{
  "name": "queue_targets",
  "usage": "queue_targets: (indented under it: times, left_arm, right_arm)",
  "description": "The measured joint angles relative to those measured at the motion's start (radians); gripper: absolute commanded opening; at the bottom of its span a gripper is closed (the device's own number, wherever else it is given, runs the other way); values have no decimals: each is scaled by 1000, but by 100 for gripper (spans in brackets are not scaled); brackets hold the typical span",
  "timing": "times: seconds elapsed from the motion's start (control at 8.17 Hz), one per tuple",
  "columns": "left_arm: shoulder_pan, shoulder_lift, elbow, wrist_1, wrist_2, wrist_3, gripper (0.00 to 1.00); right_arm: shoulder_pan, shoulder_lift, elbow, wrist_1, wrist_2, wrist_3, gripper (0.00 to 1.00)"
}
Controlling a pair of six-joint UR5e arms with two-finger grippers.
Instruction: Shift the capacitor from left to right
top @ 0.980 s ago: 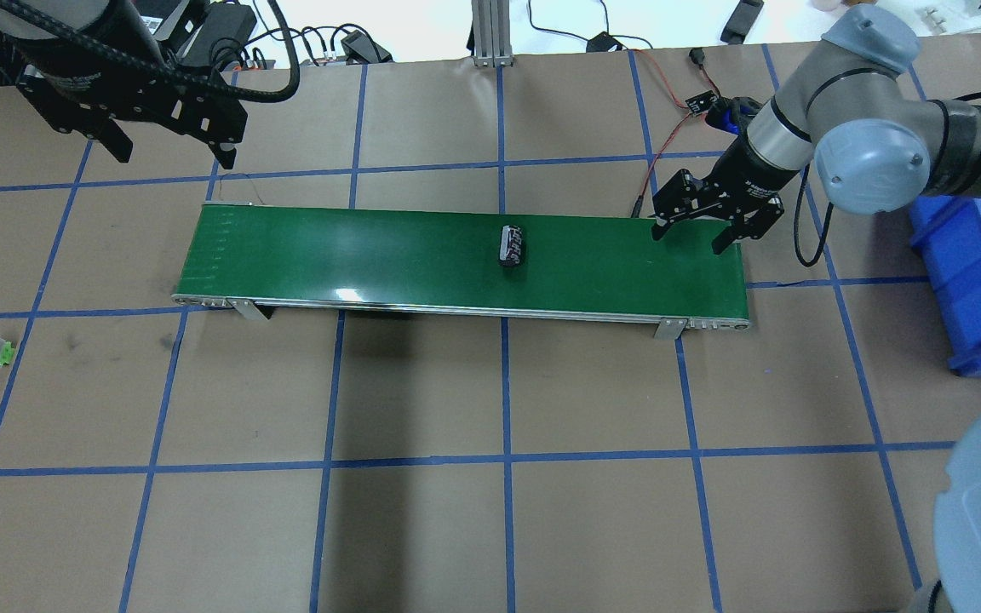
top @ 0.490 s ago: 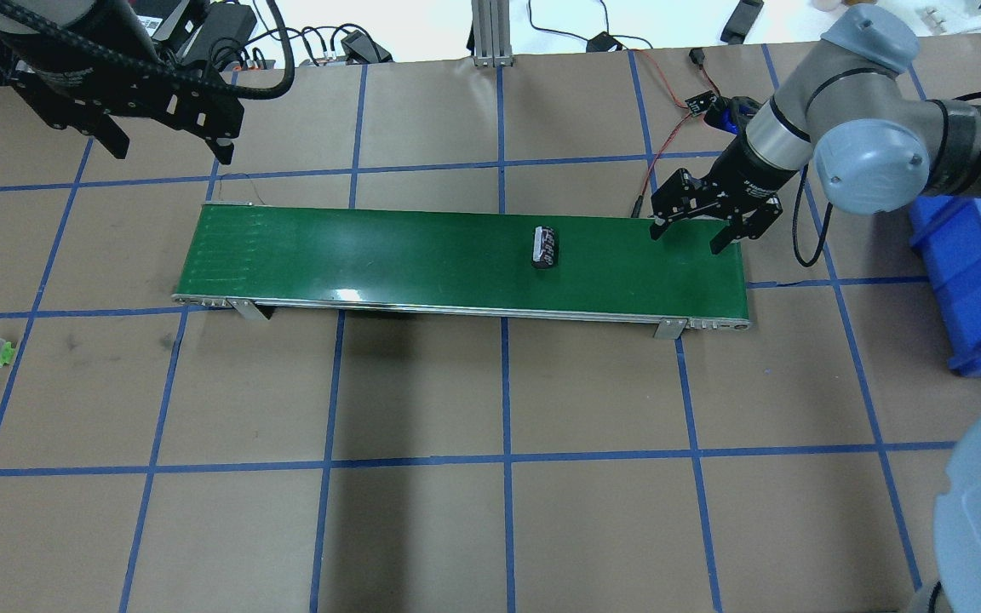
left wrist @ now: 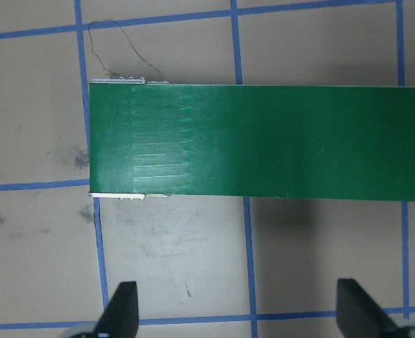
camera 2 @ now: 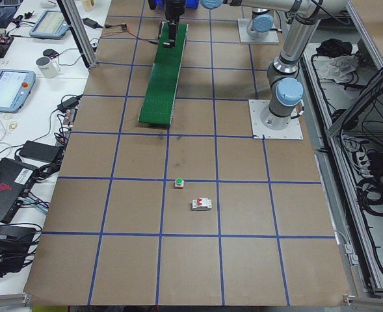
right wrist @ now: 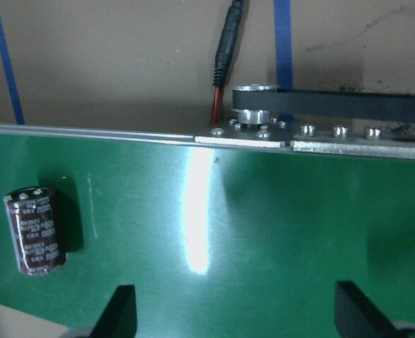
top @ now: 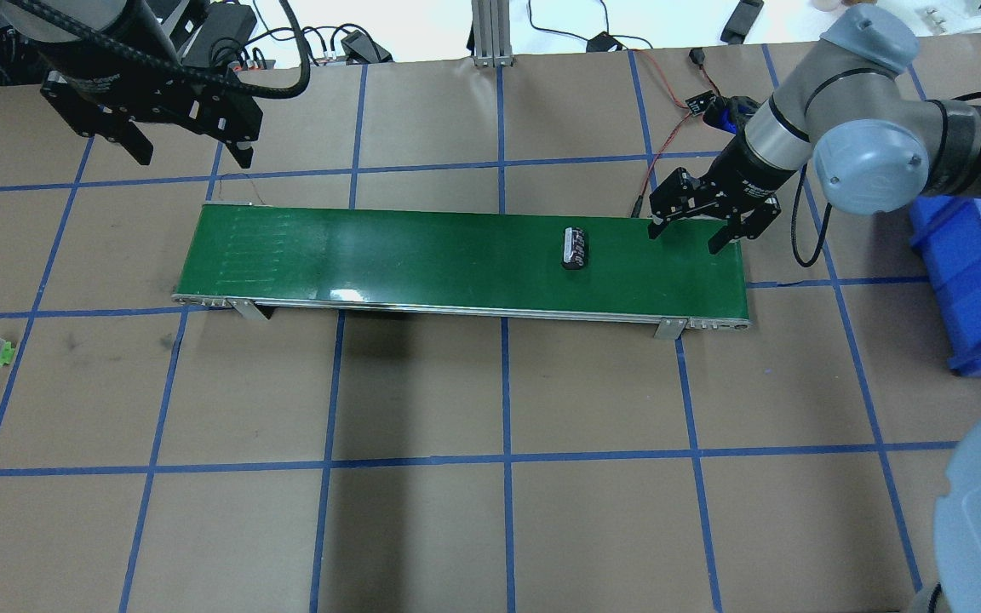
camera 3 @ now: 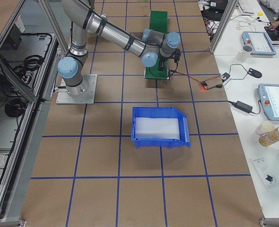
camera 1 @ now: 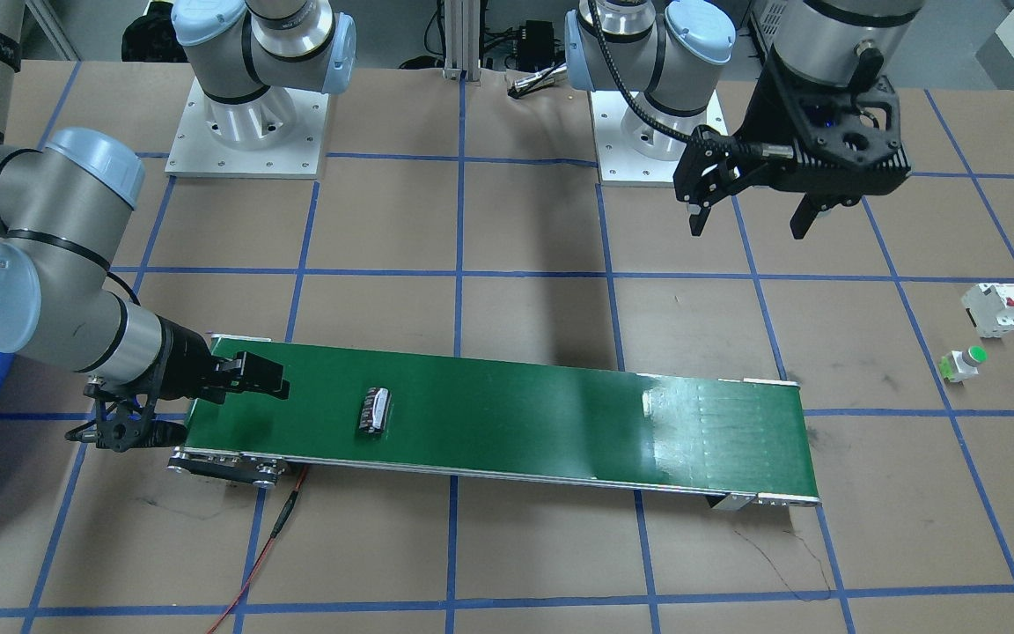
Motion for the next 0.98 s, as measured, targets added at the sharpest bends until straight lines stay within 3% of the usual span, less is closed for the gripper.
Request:
queue_targets:
  times: [0.49,0.73,0.98]
  left_arm:
    - [2,14,3,34,7,7,100]
    - [1,16,1,32,-1,3,100]
    - [0,7,-2,34,-22,-4,100]
  right_arm:
    - [27,-9,0,-8,-10,75,99]
    - [45,-9,0,-17,-14,81,92]
    - [71,-7,1,-19,-25,83,76]
